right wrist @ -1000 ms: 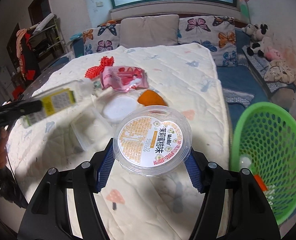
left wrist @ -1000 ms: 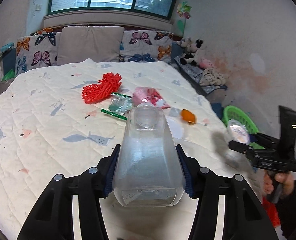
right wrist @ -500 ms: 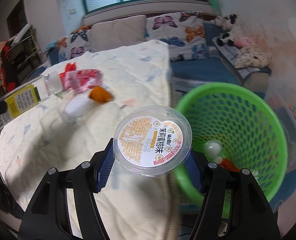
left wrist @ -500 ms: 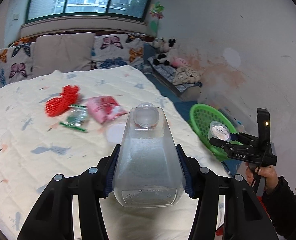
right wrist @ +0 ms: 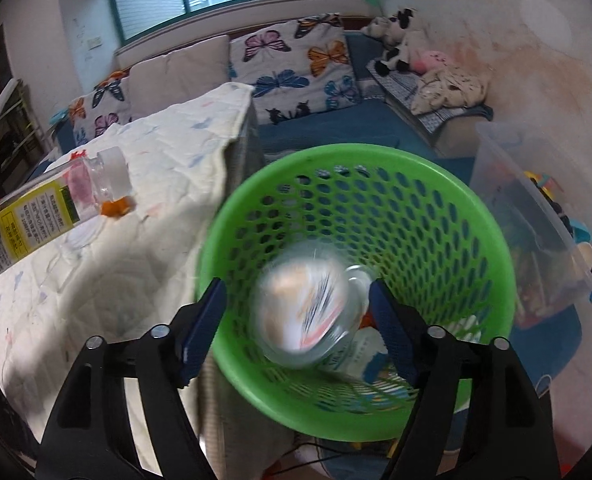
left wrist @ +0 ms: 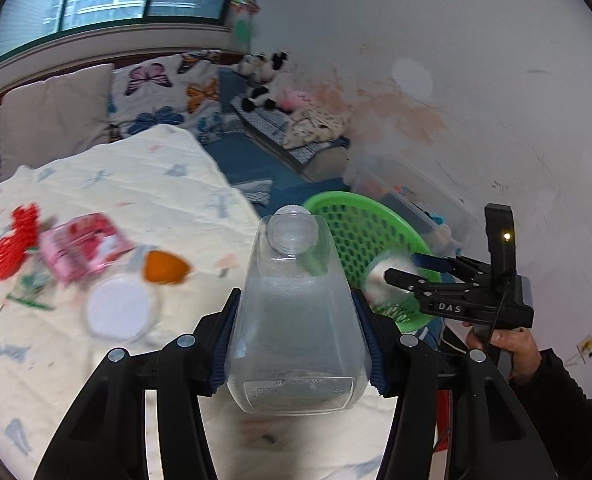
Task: Collect trash
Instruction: 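Carry the bottle and yogurt cup over the green basket and open both tools, then return both tools to the bed toward the orange peel and pink pack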
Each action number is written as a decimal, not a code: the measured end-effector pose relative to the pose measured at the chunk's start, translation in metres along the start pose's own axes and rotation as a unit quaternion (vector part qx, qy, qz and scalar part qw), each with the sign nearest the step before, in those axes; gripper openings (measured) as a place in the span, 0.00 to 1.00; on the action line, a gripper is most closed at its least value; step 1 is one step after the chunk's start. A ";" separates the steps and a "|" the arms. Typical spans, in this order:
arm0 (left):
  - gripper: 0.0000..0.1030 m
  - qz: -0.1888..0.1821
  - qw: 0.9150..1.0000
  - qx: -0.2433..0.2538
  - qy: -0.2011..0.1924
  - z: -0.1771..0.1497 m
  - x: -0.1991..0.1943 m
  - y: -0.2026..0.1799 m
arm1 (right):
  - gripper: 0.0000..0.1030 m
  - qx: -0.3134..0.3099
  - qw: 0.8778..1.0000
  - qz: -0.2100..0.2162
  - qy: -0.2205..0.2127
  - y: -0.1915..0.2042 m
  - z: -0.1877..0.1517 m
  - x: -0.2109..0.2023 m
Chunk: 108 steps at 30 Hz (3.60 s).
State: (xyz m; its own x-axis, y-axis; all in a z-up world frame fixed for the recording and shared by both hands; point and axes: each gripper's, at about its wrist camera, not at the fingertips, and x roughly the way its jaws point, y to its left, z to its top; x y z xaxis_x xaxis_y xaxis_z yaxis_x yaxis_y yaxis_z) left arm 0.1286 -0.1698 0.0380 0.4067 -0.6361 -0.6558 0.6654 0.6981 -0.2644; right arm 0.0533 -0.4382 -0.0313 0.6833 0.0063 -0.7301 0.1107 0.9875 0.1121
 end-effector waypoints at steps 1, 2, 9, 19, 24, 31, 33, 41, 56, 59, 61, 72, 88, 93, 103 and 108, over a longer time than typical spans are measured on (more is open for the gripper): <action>0.51 -0.003 1.000 0.004 0.004 0.002 0.006 -0.005 | 0.73 0.002 1.000 -0.001 0.000 -0.003 -0.002 -0.001; 0.51 -0.006 1.000 0.007 0.007 0.003 0.010 -0.008 | 0.73 0.003 1.000 -0.001 0.001 -0.007 -0.002 -0.002; 0.51 -0.019 0.999 0.027 0.039 0.013 0.053 -0.037 | 0.74 0.006 1.000 -0.011 -0.007 -0.026 -0.006 -0.012; 0.51 -0.020 0.995 0.042 0.093 0.013 0.114 -0.068 | 0.75 0.016 0.999 -0.026 -0.011 -0.059 -0.022 -0.024; 0.51 -0.011 0.992 0.048 0.114 0.009 0.134 -0.077 | 0.76 0.026 0.999 -0.021 -0.008 -0.067 -0.027 -0.022; 0.51 -0.008 0.992 0.051 0.116 0.010 0.141 -0.086 | 0.76 0.035 0.999 -0.015 -0.007 -0.071 -0.028 -0.020; 0.51 -0.011 0.992 0.052 0.114 0.011 0.141 -0.087 | 0.76 0.035 0.999 -0.015 -0.007 -0.071 -0.028 -0.021; 0.59 -0.023 0.994 0.042 0.101 0.012 0.131 -0.086 | 0.76 0.037 0.999 -0.012 -0.010 -0.067 -0.029 -0.026; 0.62 -0.012 0.997 0.018 0.074 0.008 0.092 -0.051 | 0.77 0.009 1.000 0.003 -0.028 -0.018 -0.017 -0.037; 0.62 -0.011 0.997 0.025 0.075 0.007 0.095 -0.053 | 0.77 0.010 1.000 0.006 -0.029 -0.015 -0.017 -0.038; 0.62 -0.017 0.997 0.020 0.074 0.008 0.097 -0.053 | 0.77 0.009 1.000 0.002 -0.029 -0.016 -0.017 -0.038; 0.74 -0.017 0.998 0.008 0.058 0.010 0.088 -0.053 | 0.77 0.024 0.999 0.001 -0.029 -0.026 -0.021 -0.043; 0.74 0.108 0.993 -0.036 0.024 -0.015 0.005 0.042 | 0.77 -0.033 0.996 0.079 -0.016 0.066 -0.006 -0.028; 0.74 0.143 0.987 -0.068 0.015 -0.023 -0.025 0.087 | 0.78 -0.060 0.993 0.098 -0.011 0.107 0.002 -0.019; 0.74 0.187 0.976 -0.110 -0.006 -0.031 -0.068 0.149 | 0.77 -0.080 0.989 0.127 -0.004 0.162 0.032 0.007; 0.74 0.199 0.972 -0.124 -0.013 -0.029 -0.080 0.170 | 0.76 -0.081 0.985 0.149 0.006 0.181 0.051 0.030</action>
State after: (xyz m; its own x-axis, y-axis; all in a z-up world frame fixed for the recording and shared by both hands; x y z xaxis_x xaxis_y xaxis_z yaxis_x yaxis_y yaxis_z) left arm 0.1913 0.0097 0.0249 0.6185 -0.3047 -0.7243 0.2814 0.9465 -0.1579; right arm 0.1304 -0.2672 0.0017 0.6591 0.3006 -0.6894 -0.2114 0.9538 0.2137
